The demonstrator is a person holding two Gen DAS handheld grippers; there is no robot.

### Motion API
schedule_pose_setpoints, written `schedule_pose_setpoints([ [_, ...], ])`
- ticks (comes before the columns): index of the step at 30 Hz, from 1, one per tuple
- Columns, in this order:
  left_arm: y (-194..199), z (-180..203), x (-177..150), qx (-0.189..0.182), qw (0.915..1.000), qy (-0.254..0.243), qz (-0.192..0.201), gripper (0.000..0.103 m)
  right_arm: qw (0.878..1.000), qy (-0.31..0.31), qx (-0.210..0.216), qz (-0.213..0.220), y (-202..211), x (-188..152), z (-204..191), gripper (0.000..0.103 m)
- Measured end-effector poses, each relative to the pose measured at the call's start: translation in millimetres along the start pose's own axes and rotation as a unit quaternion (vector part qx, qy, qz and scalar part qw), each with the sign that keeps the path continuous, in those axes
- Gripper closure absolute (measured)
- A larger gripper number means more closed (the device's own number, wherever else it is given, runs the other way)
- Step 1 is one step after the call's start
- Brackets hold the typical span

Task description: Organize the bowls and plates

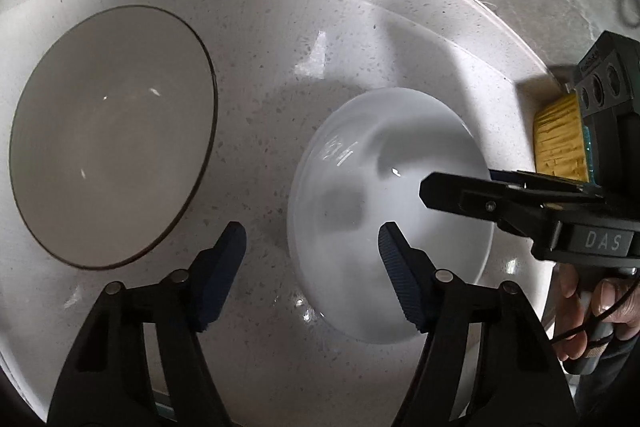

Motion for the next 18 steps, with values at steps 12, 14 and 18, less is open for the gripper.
schedule_pose_setpoints([
  [12, -17.7, -3.8, 14.3, -0.01, 0.9998, 0.019, -0.004, 0.063, 0.999, -0.027, 0.023, -0.014, -9.7, 5.8, 10.6, 0.062],
  [14, -21.0, -1.9, 15.9, -0.023, 0.9995, 0.02, -0.006, 0.074, 0.999, -0.03, 0.034, -0.023, -8.9, 5.1, 13.6, 0.067],
  [18, -17.9, 0.1, 16.0, -0.041, 0.999, 0.015, -0.005, 0.091, 0.998, -0.025, 0.048, -0.036, -12.7, 2.6, 11.1, 0.079],
])
Point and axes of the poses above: each gripper's, at about its wrist camera, not at the fingertips, and y roughly against the way its jaws point, z to its right, x to its top, the point moved 2 cm from there along -y, roughly the way its jaws point, and after that the axes turned 9 degrees about x, right-handed, at the moved point
